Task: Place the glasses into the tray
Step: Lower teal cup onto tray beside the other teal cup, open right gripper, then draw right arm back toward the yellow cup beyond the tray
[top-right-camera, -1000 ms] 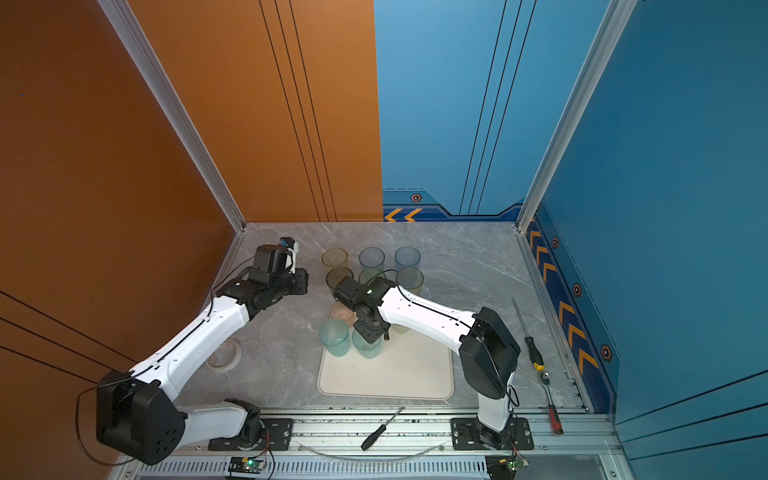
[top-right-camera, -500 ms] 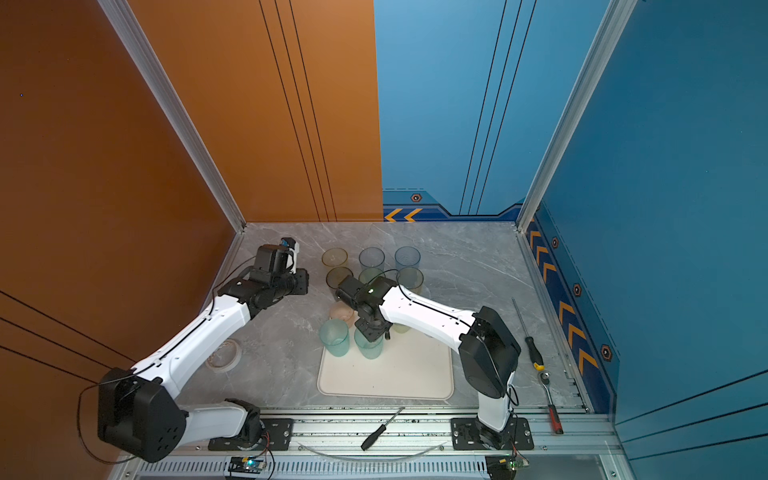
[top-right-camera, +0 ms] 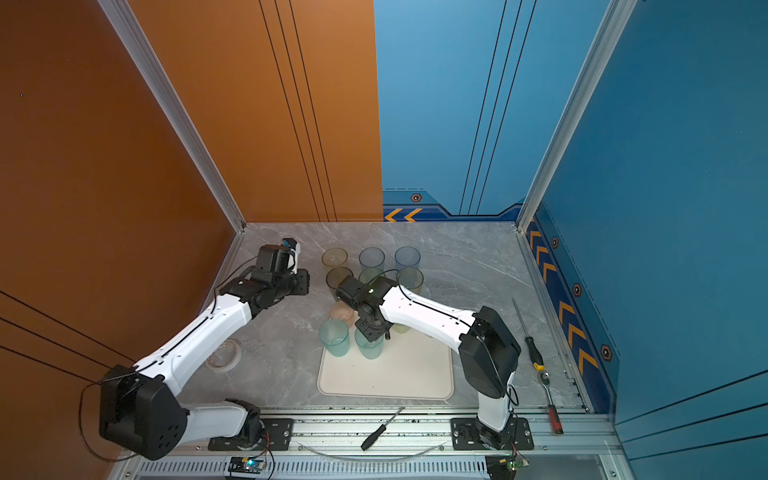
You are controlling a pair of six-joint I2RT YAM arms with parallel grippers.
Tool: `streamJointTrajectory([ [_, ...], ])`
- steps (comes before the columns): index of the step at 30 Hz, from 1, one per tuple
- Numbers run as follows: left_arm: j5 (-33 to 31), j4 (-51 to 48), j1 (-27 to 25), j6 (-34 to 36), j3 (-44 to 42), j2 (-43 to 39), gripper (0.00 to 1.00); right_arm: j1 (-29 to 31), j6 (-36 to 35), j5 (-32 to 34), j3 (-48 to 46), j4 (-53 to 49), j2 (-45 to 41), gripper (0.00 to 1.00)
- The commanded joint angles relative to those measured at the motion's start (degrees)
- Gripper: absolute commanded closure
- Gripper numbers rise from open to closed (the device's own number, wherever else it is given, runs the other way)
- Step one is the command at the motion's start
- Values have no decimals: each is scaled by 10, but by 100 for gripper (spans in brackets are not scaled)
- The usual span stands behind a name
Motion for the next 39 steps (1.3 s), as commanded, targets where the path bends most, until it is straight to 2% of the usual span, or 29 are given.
streamJointTrajectory([
  [1, 4, -10, -6, 7, 20, 7, 71, -1, 9, -6, -6, 5, -11, 76],
  [10, 0, -14, -7, 7, 23, 12, 71, -9, 7, -7, -4, 4, -49, 74],
  [16, -11, -21, -9, 10, 27, 13, 72, -35, -1, -1, 0, 5, -96, 74],
  [22, -43, -40, -27, 23, 42, 23, 72, -108, 7, 31, -9, 11, -163, 73],
  [27, -48, -46, -38, 29, 56, 35, 72, -206, 25, 30, -16, 14, -193, 72],
  [33, -38, -46, -40, 27, 68, 44, 71, -285, 12, -17, 0, 14, -167, 72],
  [39, -37, -48, -42, 28, 73, 45, 71, -306, -4, -51, 30, 9, -123, 72],
])
